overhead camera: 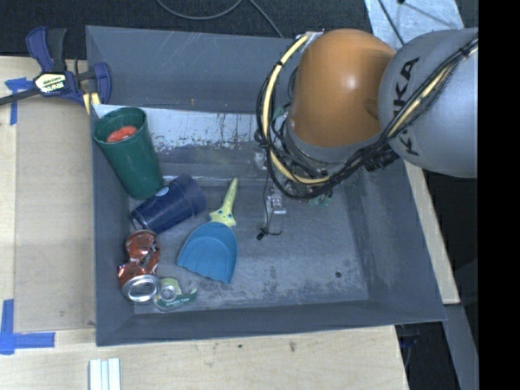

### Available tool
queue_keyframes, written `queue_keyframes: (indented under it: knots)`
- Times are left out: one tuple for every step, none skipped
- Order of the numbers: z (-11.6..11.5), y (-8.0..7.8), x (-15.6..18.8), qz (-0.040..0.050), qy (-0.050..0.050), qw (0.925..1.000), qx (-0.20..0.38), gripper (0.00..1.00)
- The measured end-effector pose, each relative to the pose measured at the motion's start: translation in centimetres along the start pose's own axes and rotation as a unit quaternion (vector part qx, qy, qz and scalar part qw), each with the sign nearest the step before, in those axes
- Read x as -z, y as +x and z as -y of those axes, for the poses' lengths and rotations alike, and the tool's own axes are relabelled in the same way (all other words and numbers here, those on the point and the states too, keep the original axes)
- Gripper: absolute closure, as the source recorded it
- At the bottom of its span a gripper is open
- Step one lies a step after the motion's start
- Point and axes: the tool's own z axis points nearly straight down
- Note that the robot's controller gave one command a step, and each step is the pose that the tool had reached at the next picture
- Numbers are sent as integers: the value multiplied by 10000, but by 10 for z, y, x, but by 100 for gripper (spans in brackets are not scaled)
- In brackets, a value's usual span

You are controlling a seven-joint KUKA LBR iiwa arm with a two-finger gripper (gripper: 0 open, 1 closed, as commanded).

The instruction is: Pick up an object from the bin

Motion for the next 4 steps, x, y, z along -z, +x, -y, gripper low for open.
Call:
queue_keyframes:
  knots:
    - [0, -2, 5, 42, -4, 10000, -9, 0]
    - [-15, -1, -32, 49, -1, 9978, 662, 0]
    - [-48, 12, -55, 45, 5, 9754, 2206, 0]
    - [-45, 17, -93, 39, 8, 9576, 2882, 0]
